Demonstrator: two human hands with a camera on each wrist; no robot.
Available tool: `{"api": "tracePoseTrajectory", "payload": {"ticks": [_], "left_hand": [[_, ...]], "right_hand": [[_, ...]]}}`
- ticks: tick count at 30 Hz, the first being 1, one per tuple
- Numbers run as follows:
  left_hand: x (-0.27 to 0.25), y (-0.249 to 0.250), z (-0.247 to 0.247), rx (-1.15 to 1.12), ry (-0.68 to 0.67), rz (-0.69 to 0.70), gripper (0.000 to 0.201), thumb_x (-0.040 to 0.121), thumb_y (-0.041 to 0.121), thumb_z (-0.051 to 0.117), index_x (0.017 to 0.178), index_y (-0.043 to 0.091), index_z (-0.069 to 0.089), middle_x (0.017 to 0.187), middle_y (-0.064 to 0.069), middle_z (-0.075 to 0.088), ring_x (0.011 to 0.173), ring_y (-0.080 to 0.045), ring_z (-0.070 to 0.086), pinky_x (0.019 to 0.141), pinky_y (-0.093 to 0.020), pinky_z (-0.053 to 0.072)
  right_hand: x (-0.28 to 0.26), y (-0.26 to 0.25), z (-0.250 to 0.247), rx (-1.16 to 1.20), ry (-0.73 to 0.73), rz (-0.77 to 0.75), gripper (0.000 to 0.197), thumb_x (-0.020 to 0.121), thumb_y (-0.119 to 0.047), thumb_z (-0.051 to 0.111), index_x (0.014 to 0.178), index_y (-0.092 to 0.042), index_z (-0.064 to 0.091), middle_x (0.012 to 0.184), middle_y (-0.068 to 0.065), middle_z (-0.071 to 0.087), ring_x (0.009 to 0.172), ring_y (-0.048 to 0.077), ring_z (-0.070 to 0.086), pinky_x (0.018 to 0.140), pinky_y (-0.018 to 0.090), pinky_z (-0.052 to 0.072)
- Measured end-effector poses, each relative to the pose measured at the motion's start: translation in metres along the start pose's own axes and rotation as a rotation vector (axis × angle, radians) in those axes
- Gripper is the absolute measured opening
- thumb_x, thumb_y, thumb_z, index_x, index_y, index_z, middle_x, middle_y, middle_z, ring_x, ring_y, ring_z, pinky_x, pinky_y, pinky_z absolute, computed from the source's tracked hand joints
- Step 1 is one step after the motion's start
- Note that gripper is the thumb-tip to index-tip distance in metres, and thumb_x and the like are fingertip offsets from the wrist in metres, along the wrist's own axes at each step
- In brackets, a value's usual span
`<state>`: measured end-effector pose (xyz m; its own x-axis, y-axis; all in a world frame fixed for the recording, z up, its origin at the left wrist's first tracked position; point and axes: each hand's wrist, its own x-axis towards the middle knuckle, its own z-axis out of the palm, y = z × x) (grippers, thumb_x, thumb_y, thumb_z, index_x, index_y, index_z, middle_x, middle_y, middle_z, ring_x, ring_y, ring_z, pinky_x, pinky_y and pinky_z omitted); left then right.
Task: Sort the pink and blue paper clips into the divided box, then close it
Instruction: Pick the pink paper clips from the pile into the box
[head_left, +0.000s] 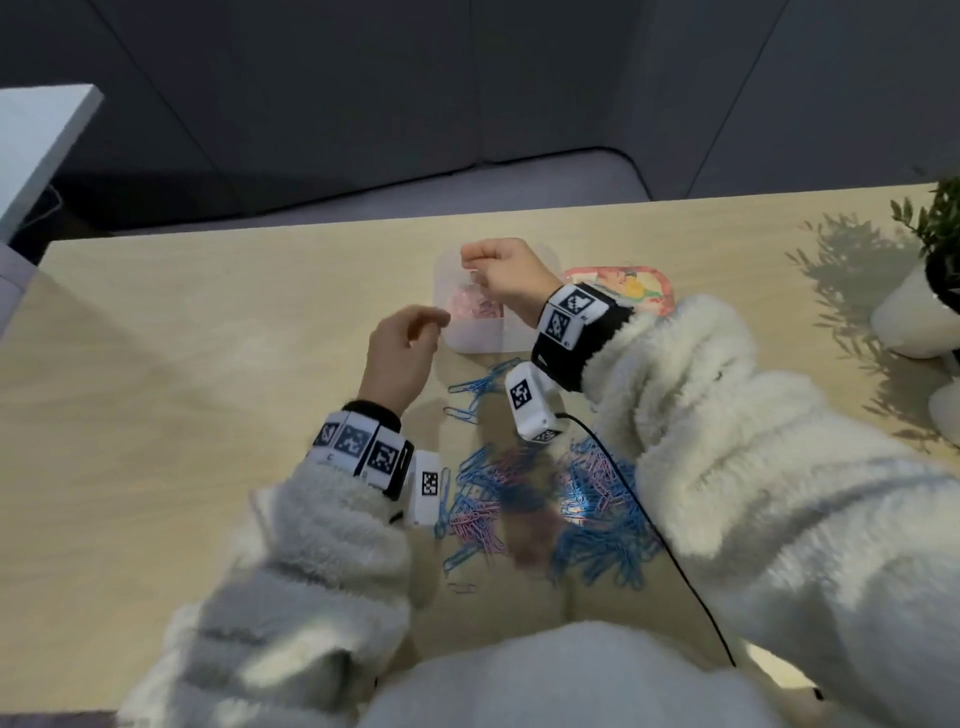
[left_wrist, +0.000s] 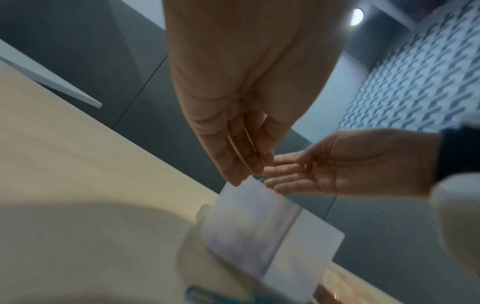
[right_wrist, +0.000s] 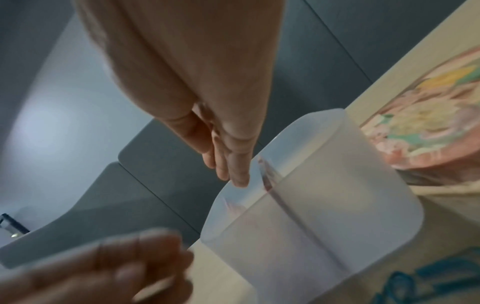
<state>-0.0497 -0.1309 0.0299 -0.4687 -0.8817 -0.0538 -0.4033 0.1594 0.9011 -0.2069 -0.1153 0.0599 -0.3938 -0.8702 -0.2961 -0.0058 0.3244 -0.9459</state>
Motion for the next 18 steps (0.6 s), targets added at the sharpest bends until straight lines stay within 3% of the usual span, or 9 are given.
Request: {"api": "tracePoseTrajectory", "payload": {"ticks": [2, 4, 7, 10, 12, 16, 18], "left_hand": [[-0.024, -0.009, -0.001, 0.112, -0.051, -0.004, 0.021, 0.089, 0.005, 0.048, 0.096, 0.011, 0.067, 0.094, 0.001, 0.065, 0.09, -0.013, 0.059, 0.077, -0.017, 0.047], [-0.045, -0.019, 0.0, 0.203, -0.138, -0.028, 0.017, 0.088, 0.007, 0.052, 0.096, 0.012, 0.066, 0.092, 0.002, 0.065, 0.087, -0.011, 0.058, 0.071, -0.01, 0.042], [-0.066, -0.033, 0.005, 0.28, -0.273, -0.08, 0.01, 0.085, 0.013, 0.059, 0.094, 0.013, 0.065, 0.091, 0.001, 0.065, 0.081, -0.012, 0.058, 0.072, -0.018, 0.043], [-0.076, -0.036, 0.018, 0.387, -0.365, -0.069, 0.008, 0.084, 0.018, 0.063, 0.09, 0.012, 0.064, 0.086, 0.001, 0.062, 0.079, -0.015, 0.057, 0.074, -0.027, 0.046], [-0.08, -0.035, 0.027, 0.43, -0.396, -0.04, 0.012, 0.085, 0.022, 0.063, 0.087, 0.01, 0.065, 0.083, -0.001, 0.063, 0.077, -0.016, 0.058, 0.075, -0.032, 0.05], [-0.08, -0.034, 0.044, 0.464, -0.428, 0.047, 0.02, 0.082, 0.028, 0.065, 0.093, 0.011, 0.064, 0.093, -0.006, 0.063, 0.084, -0.018, 0.058, 0.078, -0.03, 0.047], [-0.079, -0.035, 0.049, 0.545, -0.452, 0.114, 0.022, 0.081, 0.027, 0.065, 0.095, 0.011, 0.064, 0.097, -0.008, 0.059, 0.09, -0.021, 0.055, 0.08, -0.032, 0.043]], "right_hand": [[-0.004, 0.0, -0.005, 0.001, 0.016, -0.014, 0.033, 0.091, 0.005, 0.038, 0.12, 0.005, 0.053, 0.106, 0.011, 0.054, 0.081, 0.016, 0.055, 0.058, 0.018, 0.045], [-0.02, 0.005, -0.017, 0.043, 0.05, -0.044, 0.028, 0.091, 0.006, 0.038, 0.111, 0.005, 0.058, 0.097, 0.011, 0.058, 0.071, 0.011, 0.06, 0.058, 0.018, 0.051], [-0.058, 0.028, -0.04, -0.117, -0.005, -0.083, 0.022, 0.091, 0.003, 0.042, 0.092, -0.004, 0.063, 0.083, 0.007, 0.064, 0.06, 0.01, 0.063, 0.055, 0.018, 0.054], [-0.091, 0.069, -0.048, -0.571, -0.167, -0.096, 0.017, 0.087, -0.001, 0.053, 0.094, -0.005, 0.068, 0.087, 0.003, 0.066, 0.069, 0.007, 0.059, 0.064, 0.017, 0.051], [-0.101, 0.093, -0.047, -0.712, -0.181, -0.094, 0.015, 0.084, -0.006, 0.058, 0.093, -0.005, 0.07, 0.088, 0.006, 0.068, 0.069, 0.01, 0.057, 0.07, 0.026, 0.048], [-0.105, 0.117, -0.037, -0.892, -0.203, -0.13, 0.032, 0.08, -0.027, 0.067, 0.108, -0.012, 0.065, 0.106, 0.008, 0.061, 0.101, 0.022, 0.054, 0.087, 0.038, 0.047], [-0.104, 0.117, -0.033, -0.947, -0.247, -0.141, 0.032, 0.082, -0.026, 0.065, 0.111, -0.012, 0.064, 0.108, 0.008, 0.057, 0.104, 0.022, 0.051, 0.088, 0.038, 0.045]]}}
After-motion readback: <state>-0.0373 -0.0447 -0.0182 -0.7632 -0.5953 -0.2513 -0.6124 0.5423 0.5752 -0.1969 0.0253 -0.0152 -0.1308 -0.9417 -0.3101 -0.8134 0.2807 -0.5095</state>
